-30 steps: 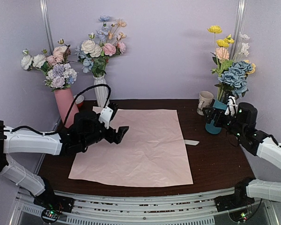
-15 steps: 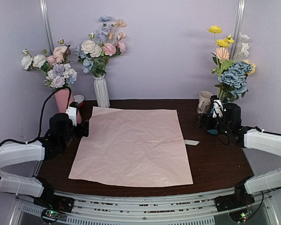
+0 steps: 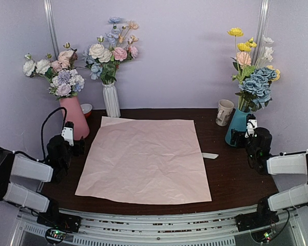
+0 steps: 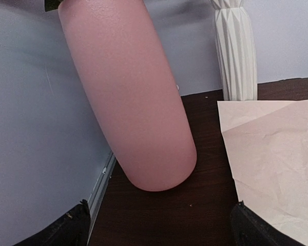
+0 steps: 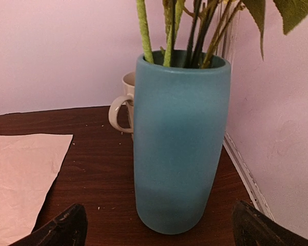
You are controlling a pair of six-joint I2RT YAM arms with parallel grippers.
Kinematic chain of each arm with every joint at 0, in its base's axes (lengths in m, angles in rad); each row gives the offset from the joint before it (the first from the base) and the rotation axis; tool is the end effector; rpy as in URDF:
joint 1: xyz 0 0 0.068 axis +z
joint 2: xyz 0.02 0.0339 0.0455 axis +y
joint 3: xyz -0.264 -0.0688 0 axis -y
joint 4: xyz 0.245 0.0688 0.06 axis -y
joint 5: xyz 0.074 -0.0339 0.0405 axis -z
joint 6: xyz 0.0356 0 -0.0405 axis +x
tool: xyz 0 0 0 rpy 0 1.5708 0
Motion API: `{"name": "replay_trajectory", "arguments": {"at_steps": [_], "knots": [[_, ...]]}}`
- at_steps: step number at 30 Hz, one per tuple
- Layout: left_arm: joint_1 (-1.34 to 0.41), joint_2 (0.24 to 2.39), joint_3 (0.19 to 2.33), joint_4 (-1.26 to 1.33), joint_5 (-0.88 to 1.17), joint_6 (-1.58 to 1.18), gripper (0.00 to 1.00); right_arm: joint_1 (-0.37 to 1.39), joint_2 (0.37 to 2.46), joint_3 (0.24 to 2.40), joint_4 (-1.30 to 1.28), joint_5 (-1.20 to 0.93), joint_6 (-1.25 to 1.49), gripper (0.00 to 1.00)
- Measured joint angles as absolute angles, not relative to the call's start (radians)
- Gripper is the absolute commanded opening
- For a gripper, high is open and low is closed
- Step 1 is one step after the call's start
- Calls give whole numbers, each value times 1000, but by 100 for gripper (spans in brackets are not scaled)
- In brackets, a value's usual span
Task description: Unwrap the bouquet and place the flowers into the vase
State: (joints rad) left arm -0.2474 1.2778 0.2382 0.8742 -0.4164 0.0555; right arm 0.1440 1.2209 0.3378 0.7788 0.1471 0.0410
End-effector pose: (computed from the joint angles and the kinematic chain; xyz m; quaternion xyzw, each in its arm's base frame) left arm 0.2214 -0.0411 0.1679 -0.0194 0.7582 0.0964 0.6445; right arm 0.2383 0.0293 0.1989 0.0110 0.7425 0.0073 0.6697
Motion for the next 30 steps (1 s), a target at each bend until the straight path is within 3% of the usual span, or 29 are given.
{"name": "replay_trajectory", "arguments": {"at_steps": [15, 30], "knots": [[-87, 1554, 150, 1328, -197, 55, 98, 92, 1530, 190, 1287, 186, 64, 100], [-80, 1565, 229, 1314, -141, 46, 98, 83, 1551, 210, 1320, 177, 75, 100]]}}
